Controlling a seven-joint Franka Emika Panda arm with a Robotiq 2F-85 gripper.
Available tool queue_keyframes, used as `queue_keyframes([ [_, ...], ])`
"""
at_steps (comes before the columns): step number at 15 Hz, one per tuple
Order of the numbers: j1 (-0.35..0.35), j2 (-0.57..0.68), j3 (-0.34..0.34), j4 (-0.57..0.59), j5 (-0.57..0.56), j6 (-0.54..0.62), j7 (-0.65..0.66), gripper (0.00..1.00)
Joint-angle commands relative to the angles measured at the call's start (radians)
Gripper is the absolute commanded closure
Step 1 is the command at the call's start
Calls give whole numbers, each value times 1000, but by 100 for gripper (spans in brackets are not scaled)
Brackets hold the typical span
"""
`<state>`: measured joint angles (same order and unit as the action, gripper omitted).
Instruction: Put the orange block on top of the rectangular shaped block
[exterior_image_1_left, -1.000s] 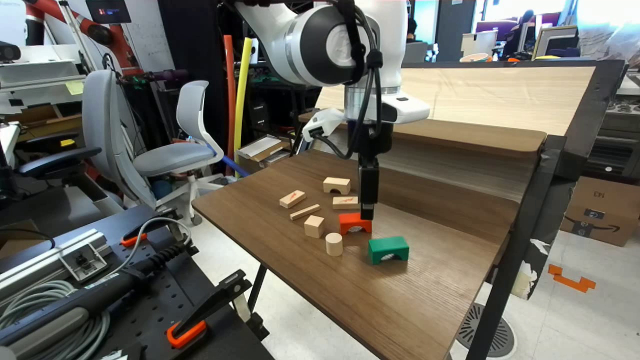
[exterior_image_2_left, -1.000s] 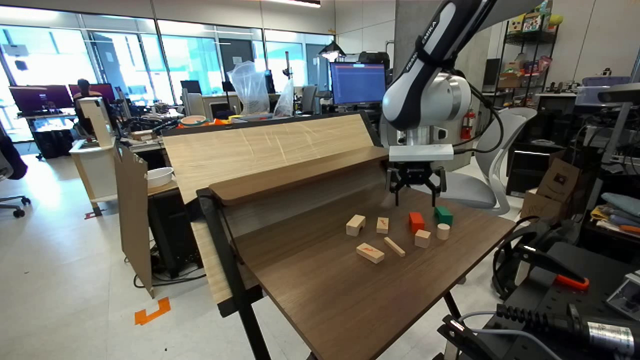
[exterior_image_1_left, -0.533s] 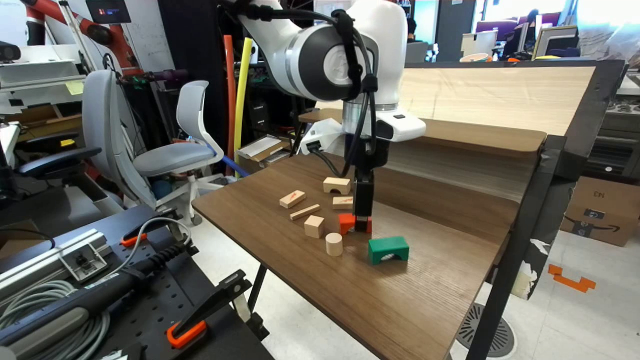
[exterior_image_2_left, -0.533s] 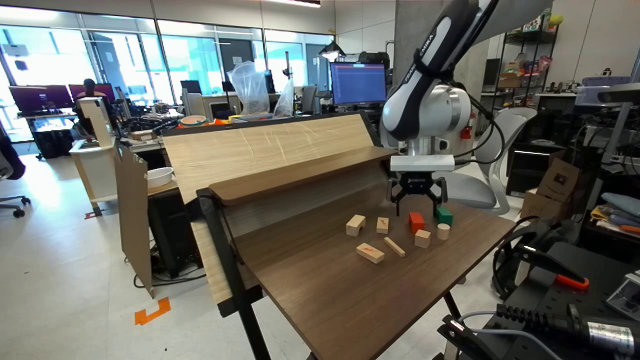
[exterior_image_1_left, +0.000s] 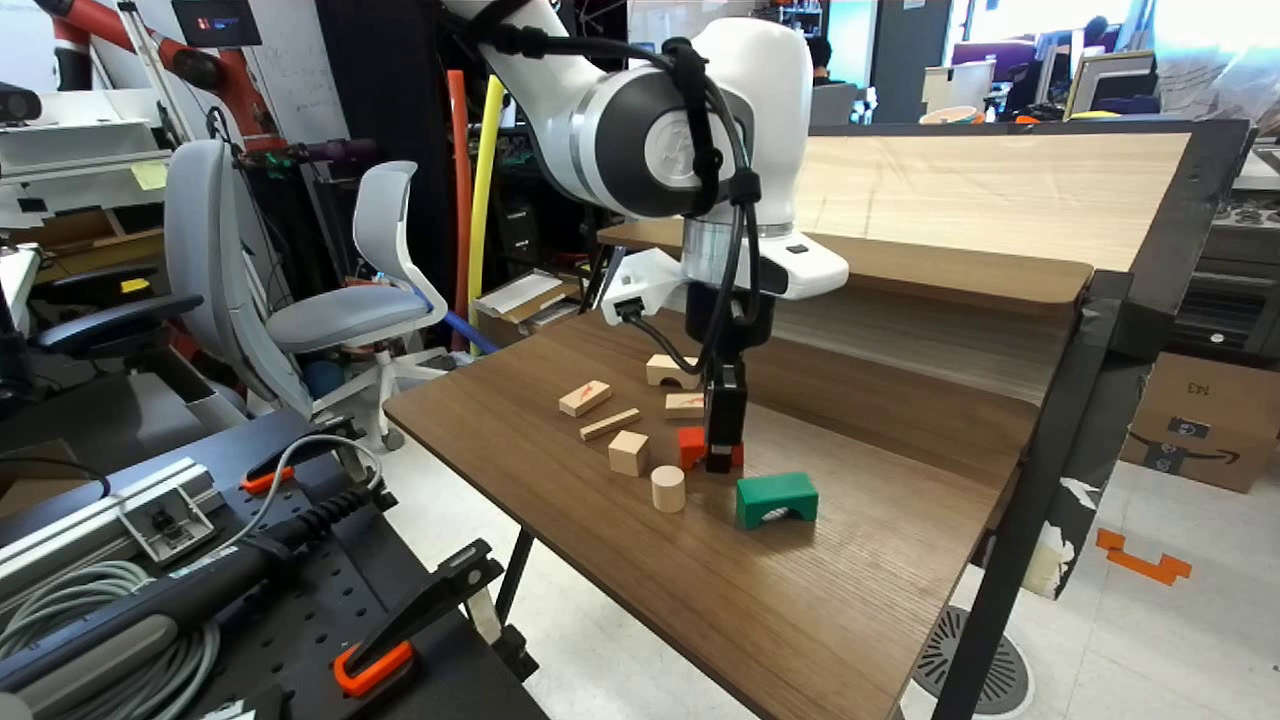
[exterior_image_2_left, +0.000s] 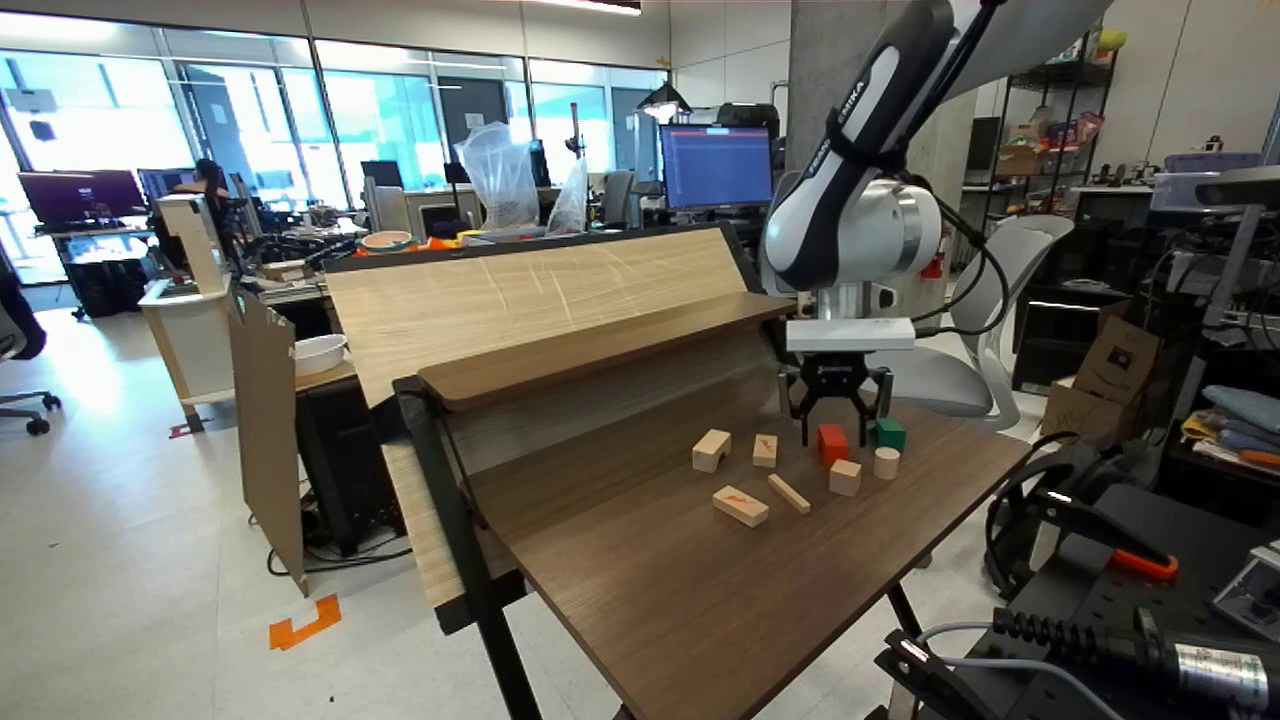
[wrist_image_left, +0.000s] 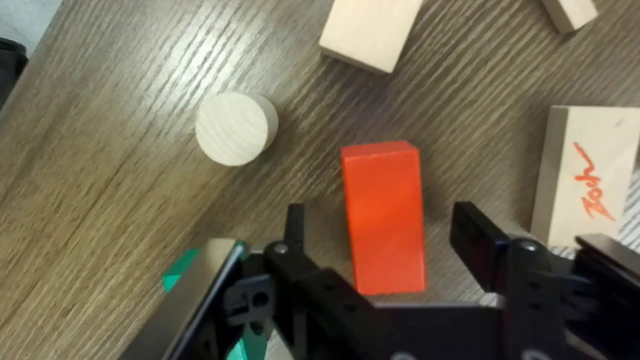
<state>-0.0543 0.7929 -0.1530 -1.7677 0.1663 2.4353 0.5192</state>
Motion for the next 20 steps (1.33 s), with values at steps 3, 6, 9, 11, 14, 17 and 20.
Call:
queue_keyframes([
  [3, -16, -5, 15, -6, 26, 18, -59, 72],
  [6, 5, -41, 4, -27, 16, -6, -42, 91],
  [9, 22, -73, 7, -38, 17, -24, -28, 91],
  [11, 35, -92, 12, -38, 23, -26, -7, 91],
  [14, 60, -109, 18, -16, 46, -50, 77, 91],
  [17, 78, -116, 35, 7, 80, -64, 166, 91],
  [20, 88, -111, 60, 32, 110, -46, 232, 91],
])
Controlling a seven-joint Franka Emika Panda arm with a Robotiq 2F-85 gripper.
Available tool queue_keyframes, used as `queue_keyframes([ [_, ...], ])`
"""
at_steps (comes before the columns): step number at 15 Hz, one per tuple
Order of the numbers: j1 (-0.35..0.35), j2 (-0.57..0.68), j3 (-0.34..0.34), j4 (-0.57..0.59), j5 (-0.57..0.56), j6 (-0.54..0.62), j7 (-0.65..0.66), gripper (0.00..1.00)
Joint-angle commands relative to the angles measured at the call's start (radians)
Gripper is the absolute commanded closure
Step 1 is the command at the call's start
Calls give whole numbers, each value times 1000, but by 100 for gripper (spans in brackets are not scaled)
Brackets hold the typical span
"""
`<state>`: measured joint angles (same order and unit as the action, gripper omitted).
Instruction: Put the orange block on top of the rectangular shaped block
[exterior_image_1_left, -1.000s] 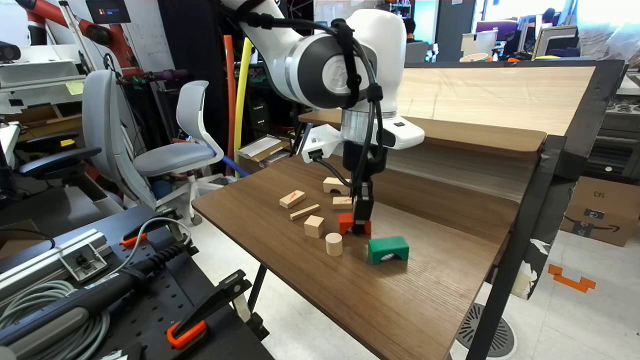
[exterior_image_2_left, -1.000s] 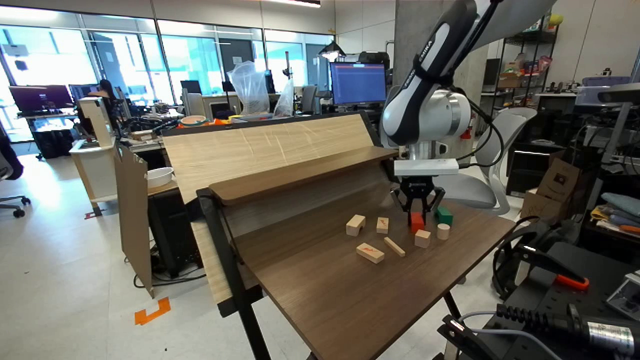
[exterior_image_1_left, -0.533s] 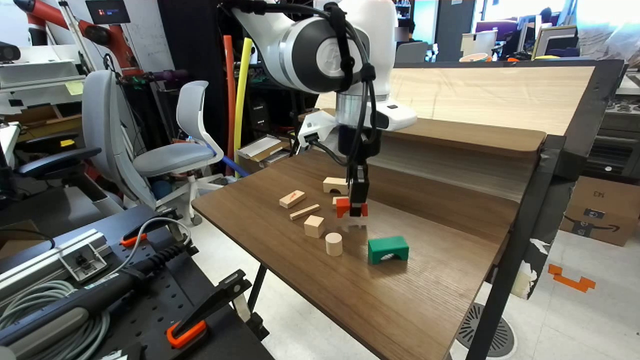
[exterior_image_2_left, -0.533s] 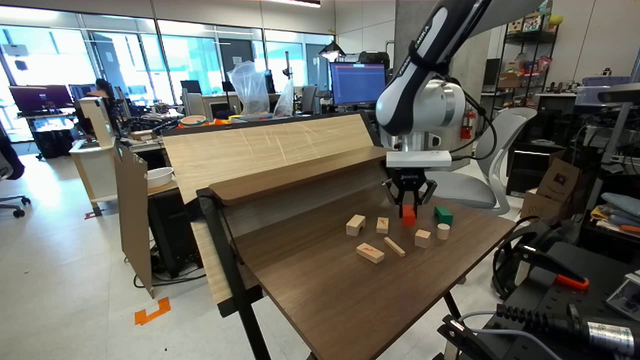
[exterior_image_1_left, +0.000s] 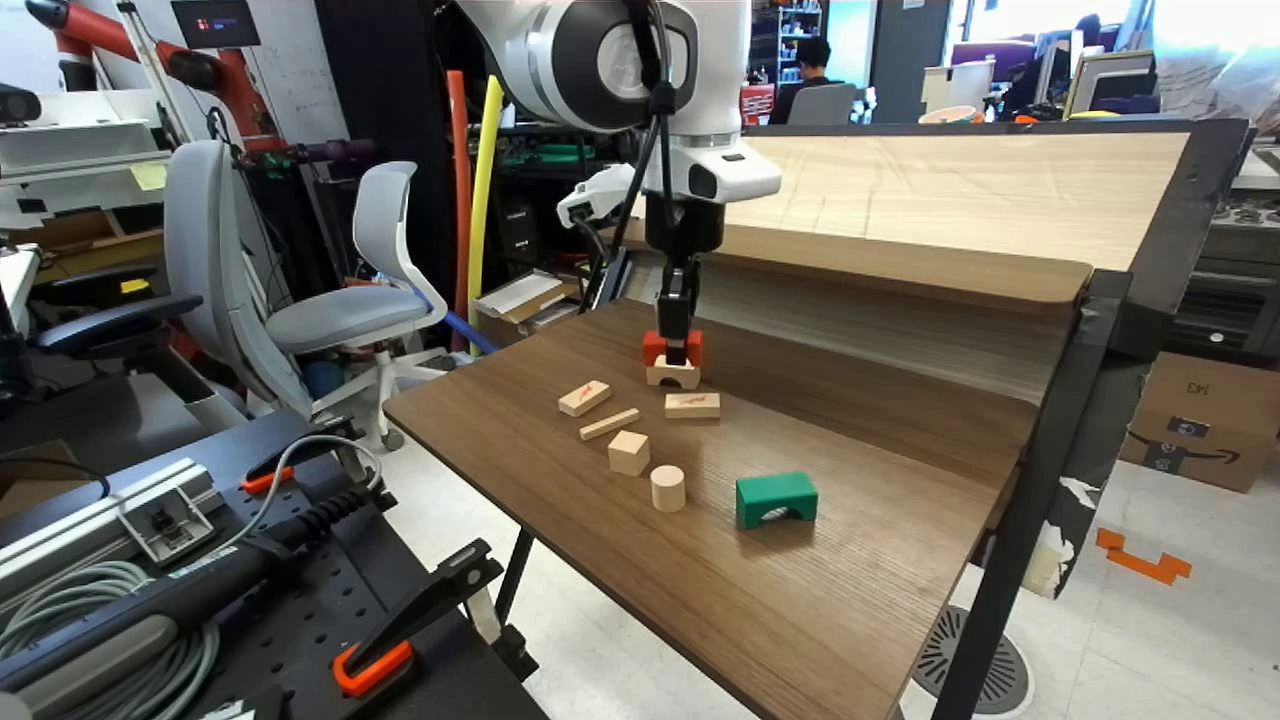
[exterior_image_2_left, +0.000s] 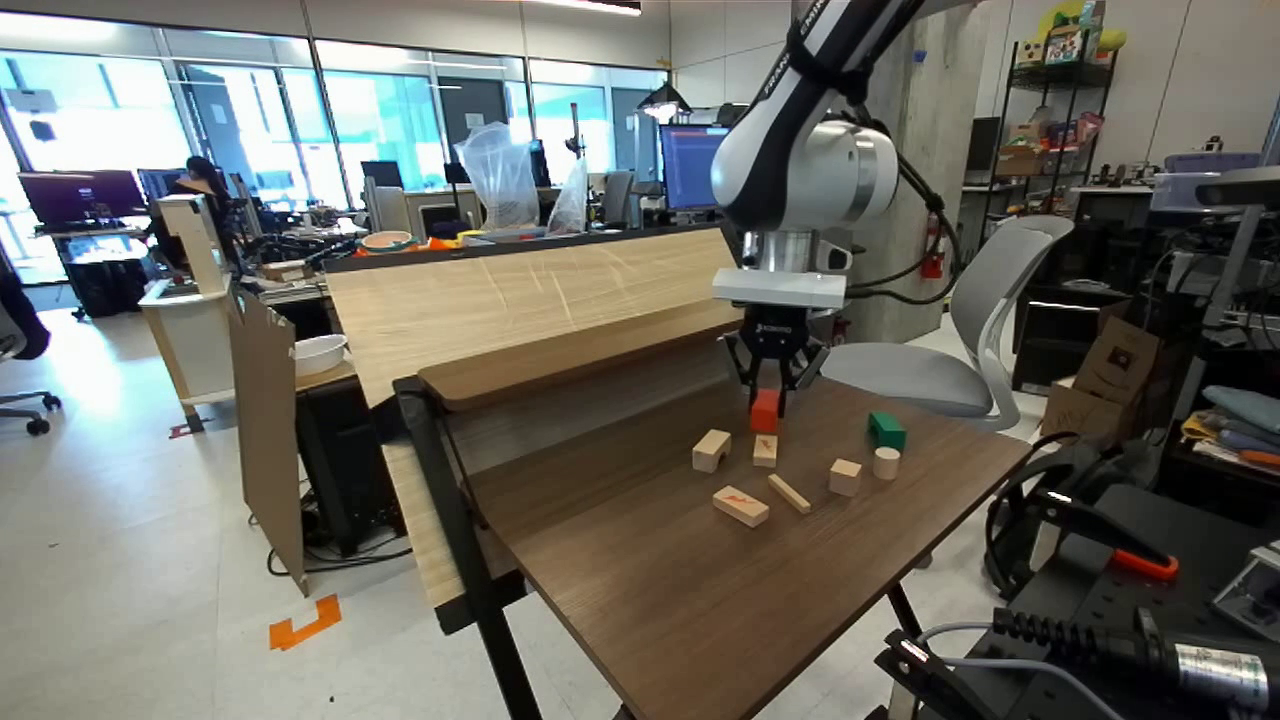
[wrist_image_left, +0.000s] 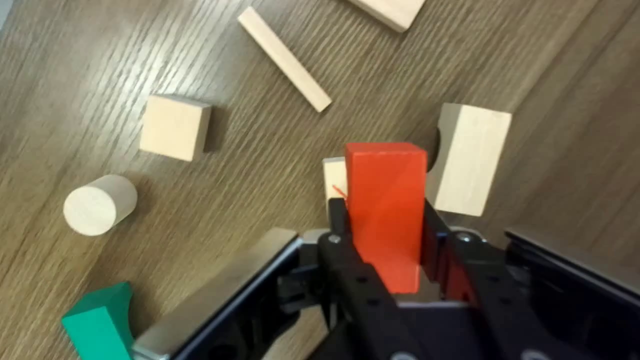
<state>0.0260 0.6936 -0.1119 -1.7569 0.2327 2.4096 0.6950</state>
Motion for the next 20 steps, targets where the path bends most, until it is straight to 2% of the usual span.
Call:
queue_keyframes([
  [1, 11, -4, 26, 36, 50, -19, 76, 91],
  [11, 22, 81, 42, 164, 40, -17, 222, 91],
  [20, 22, 161, 40, 244, 27, -19, 263, 91],
])
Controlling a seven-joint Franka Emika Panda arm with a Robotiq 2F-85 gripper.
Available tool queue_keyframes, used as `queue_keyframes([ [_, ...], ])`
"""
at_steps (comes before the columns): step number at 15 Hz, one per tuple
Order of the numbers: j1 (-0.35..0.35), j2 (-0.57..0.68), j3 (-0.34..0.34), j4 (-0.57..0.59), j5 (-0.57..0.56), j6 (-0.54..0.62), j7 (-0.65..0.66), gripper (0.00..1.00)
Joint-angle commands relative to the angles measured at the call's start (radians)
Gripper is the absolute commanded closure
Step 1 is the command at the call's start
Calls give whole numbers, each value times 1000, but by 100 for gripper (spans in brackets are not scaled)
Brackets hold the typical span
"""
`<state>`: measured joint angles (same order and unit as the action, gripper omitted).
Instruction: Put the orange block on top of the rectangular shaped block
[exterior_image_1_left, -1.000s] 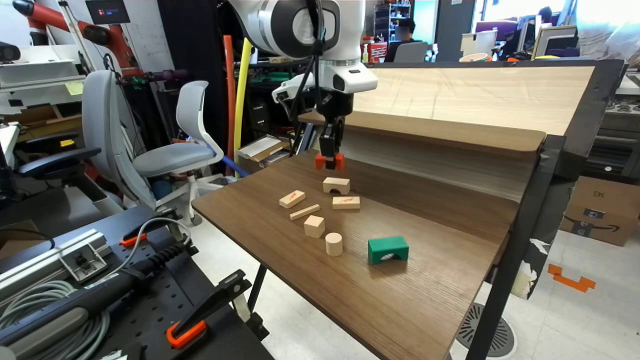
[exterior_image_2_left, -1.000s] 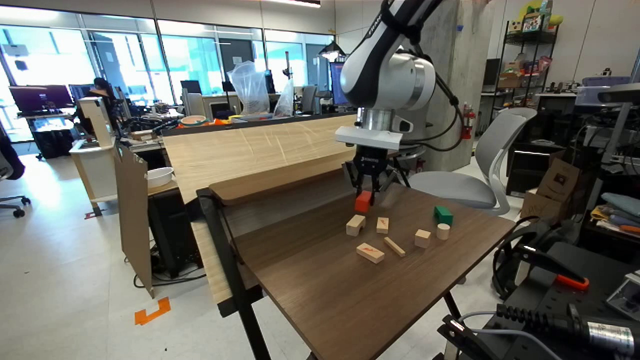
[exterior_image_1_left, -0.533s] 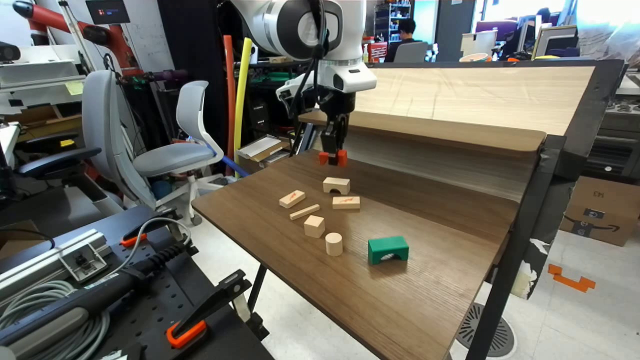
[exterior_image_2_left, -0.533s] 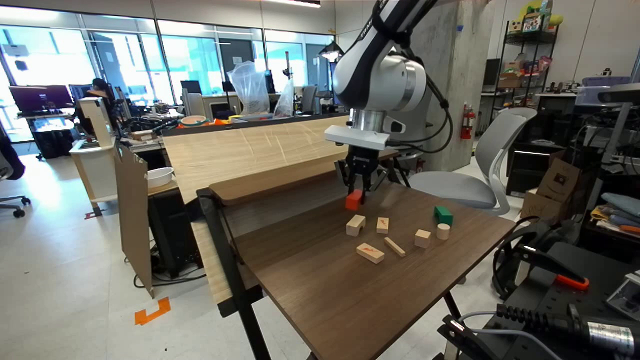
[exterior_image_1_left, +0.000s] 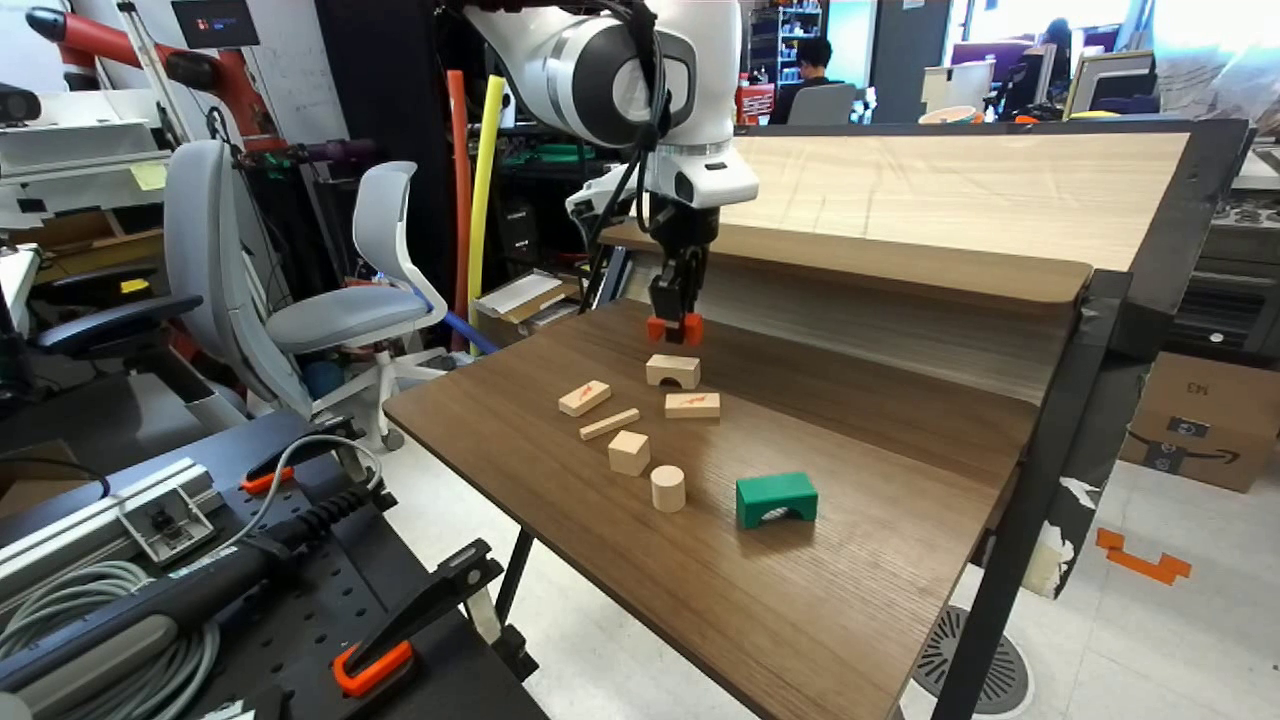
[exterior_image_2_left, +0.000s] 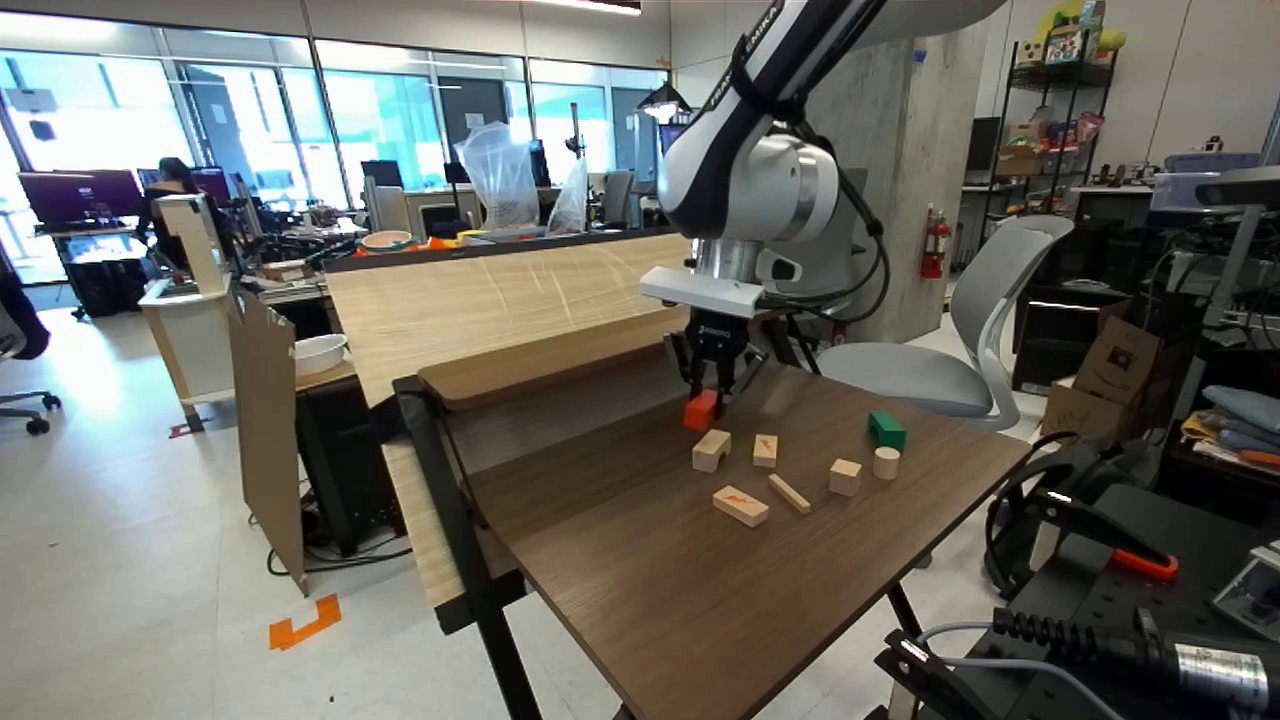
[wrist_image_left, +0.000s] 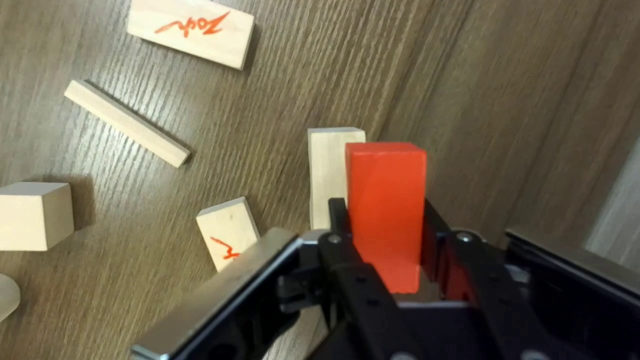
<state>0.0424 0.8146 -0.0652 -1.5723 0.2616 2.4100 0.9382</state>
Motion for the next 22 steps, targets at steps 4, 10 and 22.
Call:
queue_keyframes([
  [4, 5, 61, -9, 80, -8, -30, 16, 91],
  [10, 5, 64, -12, 74, -13, -29, 9, 91],
  [22, 3, 62, -9, 62, -15, -34, -10, 91],
])
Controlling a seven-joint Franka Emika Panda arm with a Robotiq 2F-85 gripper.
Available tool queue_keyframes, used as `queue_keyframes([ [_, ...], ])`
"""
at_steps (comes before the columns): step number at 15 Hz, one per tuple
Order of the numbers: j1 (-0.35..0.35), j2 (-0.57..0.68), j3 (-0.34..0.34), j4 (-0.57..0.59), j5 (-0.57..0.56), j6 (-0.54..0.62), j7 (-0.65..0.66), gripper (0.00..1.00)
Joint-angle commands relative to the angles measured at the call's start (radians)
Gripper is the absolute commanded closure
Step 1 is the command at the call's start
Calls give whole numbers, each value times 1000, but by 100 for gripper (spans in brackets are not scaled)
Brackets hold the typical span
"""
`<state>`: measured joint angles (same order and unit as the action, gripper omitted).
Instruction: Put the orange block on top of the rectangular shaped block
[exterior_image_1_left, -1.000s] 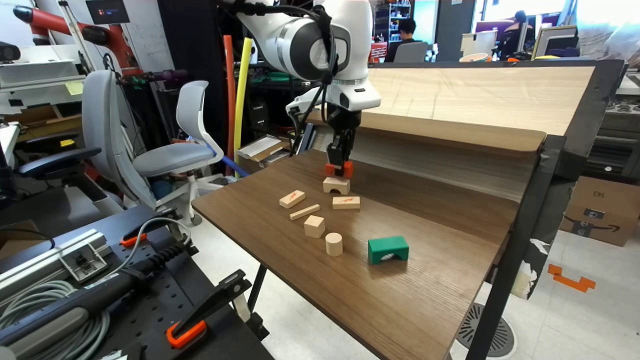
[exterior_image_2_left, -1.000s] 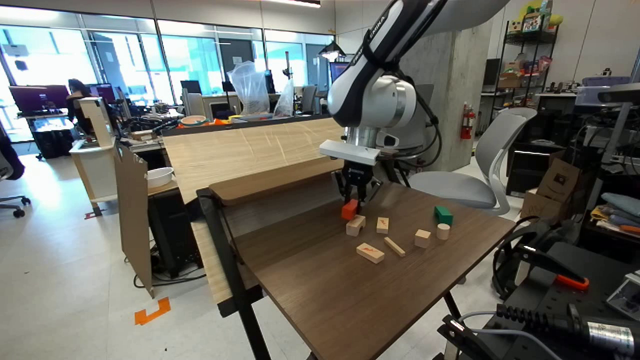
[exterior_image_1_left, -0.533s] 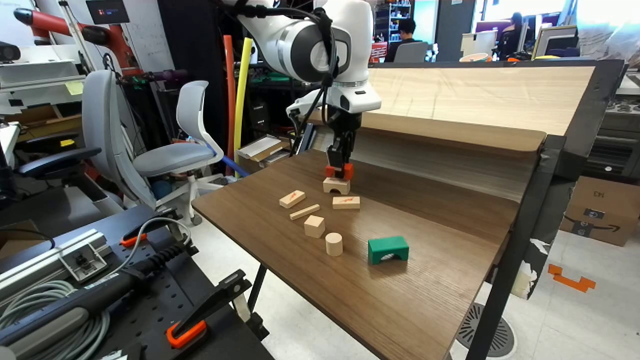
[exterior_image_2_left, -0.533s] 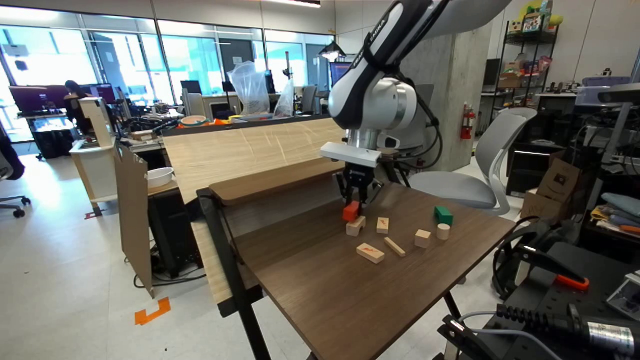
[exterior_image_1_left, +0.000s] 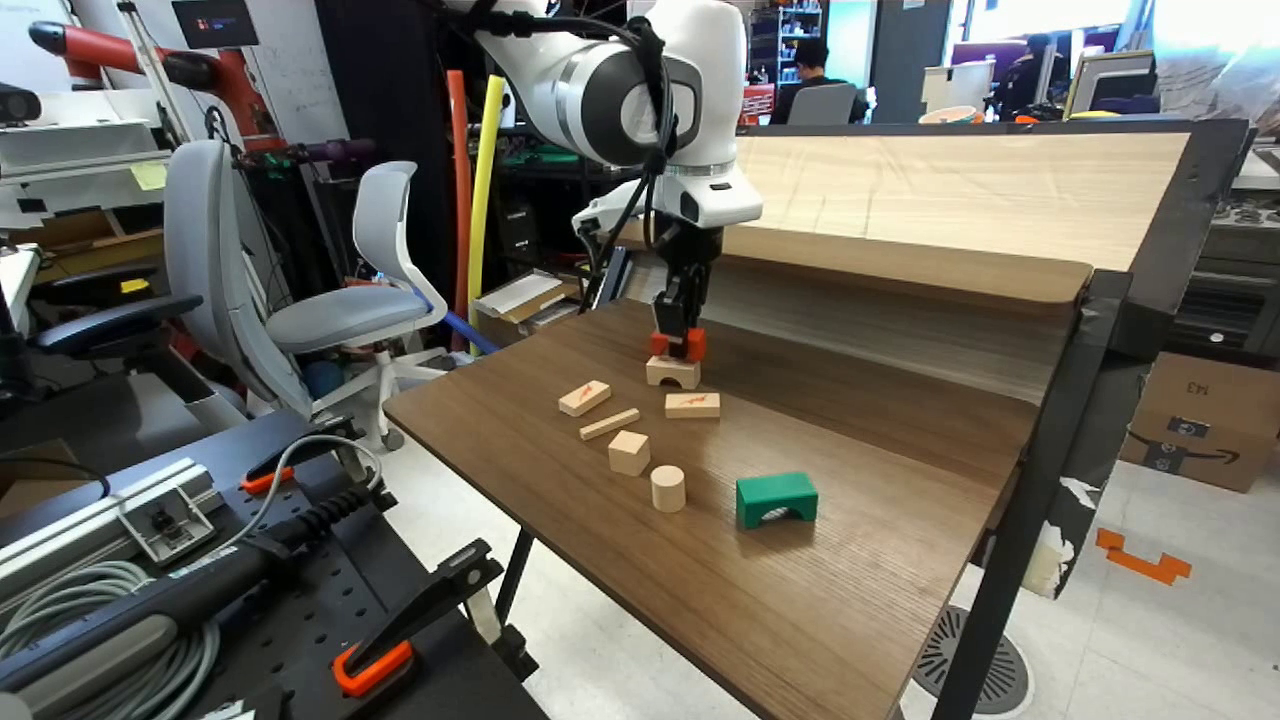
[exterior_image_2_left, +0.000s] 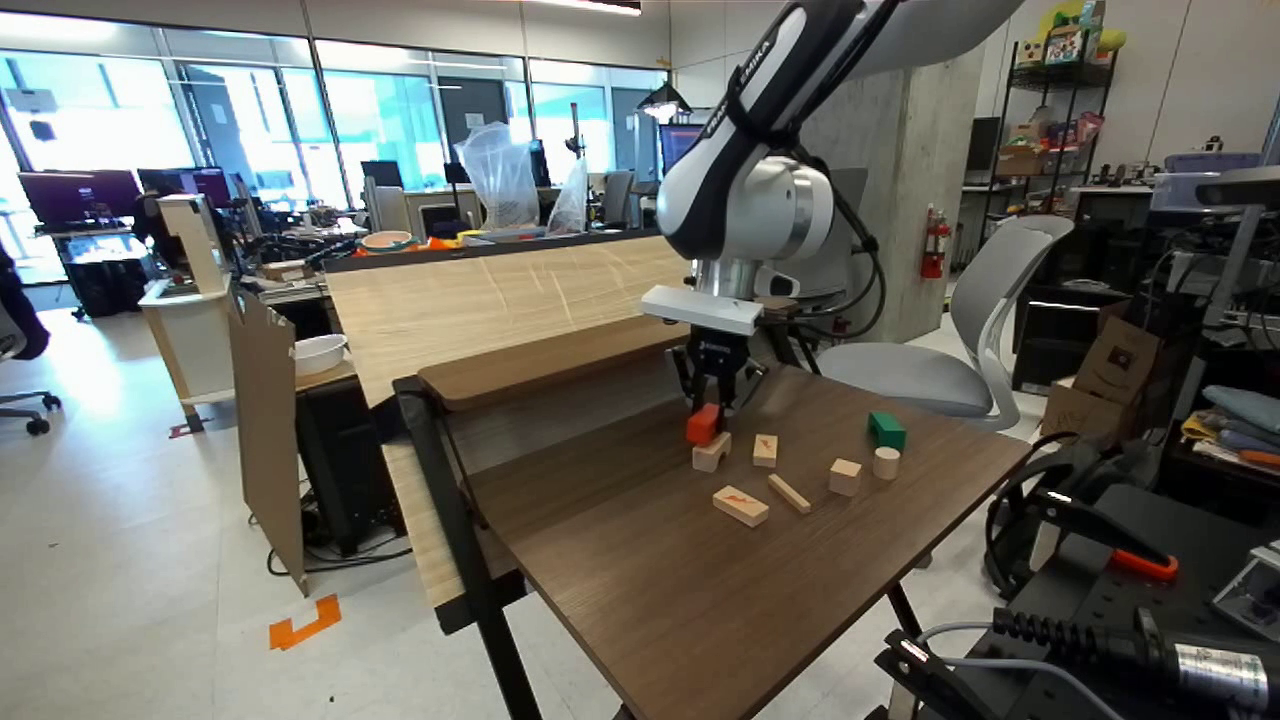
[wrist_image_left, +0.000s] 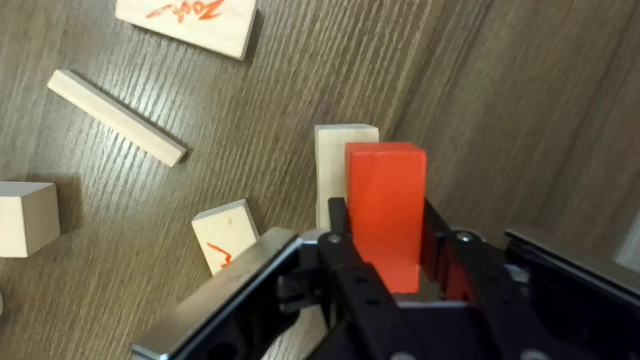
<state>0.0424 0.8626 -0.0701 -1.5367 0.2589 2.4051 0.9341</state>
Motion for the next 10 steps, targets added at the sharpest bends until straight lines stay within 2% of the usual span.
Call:
queue_keyframes([
  [1, 3, 13, -3, 25, -12, -30, -8, 91],
  [10, 1, 8, -2, 18, -12, -38, -32, 91],
])
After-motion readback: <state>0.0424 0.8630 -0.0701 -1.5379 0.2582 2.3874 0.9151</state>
